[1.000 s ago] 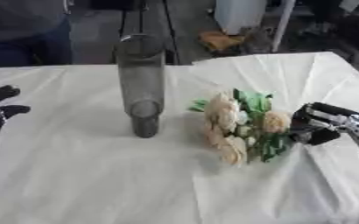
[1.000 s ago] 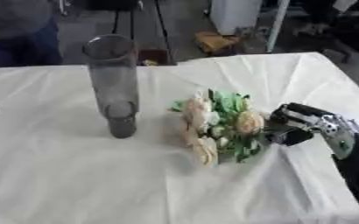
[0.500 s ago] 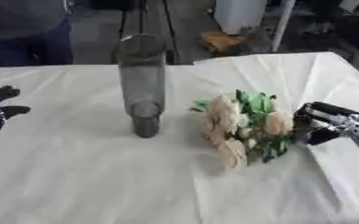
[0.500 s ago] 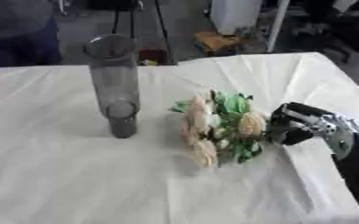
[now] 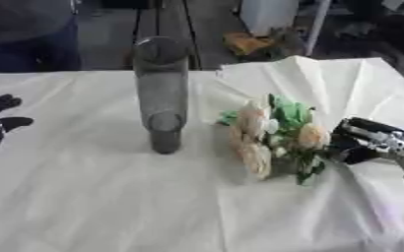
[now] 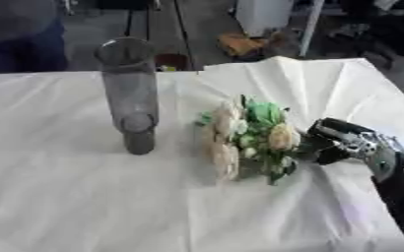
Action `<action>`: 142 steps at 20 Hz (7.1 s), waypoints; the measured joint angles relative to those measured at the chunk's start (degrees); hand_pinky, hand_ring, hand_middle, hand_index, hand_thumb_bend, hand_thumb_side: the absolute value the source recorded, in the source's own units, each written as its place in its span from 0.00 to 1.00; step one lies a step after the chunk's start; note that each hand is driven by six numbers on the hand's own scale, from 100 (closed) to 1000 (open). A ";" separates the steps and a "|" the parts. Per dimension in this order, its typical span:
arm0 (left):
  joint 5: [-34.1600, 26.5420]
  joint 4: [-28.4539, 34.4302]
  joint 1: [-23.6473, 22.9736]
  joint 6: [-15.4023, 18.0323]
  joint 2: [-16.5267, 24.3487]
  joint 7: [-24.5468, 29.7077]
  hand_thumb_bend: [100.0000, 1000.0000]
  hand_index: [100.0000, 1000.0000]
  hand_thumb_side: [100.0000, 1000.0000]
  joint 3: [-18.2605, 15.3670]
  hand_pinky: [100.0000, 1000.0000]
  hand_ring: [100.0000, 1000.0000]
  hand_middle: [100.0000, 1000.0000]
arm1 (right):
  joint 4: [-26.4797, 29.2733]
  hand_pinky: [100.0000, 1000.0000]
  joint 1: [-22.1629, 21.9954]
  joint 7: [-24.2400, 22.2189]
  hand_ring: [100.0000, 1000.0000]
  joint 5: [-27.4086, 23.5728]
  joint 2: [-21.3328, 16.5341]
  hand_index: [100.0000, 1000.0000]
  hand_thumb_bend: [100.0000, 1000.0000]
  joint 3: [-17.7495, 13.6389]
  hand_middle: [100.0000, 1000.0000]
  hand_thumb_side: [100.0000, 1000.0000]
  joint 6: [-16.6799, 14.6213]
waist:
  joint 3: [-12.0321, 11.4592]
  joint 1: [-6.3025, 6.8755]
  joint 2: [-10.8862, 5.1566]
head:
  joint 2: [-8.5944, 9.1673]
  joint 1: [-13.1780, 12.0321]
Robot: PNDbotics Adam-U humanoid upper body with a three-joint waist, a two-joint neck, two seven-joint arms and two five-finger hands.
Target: Arrange flowers into the vase.
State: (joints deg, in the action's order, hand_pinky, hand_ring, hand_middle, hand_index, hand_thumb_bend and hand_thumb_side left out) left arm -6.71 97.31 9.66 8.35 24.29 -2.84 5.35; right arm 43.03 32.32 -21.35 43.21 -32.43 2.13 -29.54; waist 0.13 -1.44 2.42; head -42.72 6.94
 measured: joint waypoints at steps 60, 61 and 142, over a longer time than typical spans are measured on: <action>-0.07 -0.02 0.00 -0.07 0.00 0.01 1.00 0.86 0.93 0.02 0.87 0.65 0.78 | 5.69 0.00 18.39 31.46 0.00 -0.10 5.00 0.00 0.00 -3.62 0.00 1.00 6.28 | -0.17 0.47 -0.39 | 0.01 0.92; -0.07 -0.02 0.00 -0.07 0.00 0.01 1.00 0.86 0.93 0.02 0.87 0.65 0.78 | 5.54 0.00 19.43 31.57 0.00 0.21 5.39 0.00 0.00 -3.75 0.00 1.00 6.44 | -0.22 0.51 -0.44 | 0.01 1.07; -1.72 -0.34 2.13 -0.75 -1.17 2.72 1.00 0.86 0.94 2.56 0.87 0.64 0.77 | 10.53 0.00 36.18 38.74 0.00 -8.31 36.28 0.12 0.00 -8.87 0.00 1.00 10.57 | -8.54 2.47 -0.23 | 3.47 7.77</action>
State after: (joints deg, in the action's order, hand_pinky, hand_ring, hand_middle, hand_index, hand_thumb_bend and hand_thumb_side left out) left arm -8.43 96.97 11.80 7.60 23.13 -0.11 7.91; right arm 53.56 68.50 17.40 34.90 3.85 -6.74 -18.97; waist -8.40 1.03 2.19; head -39.25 14.71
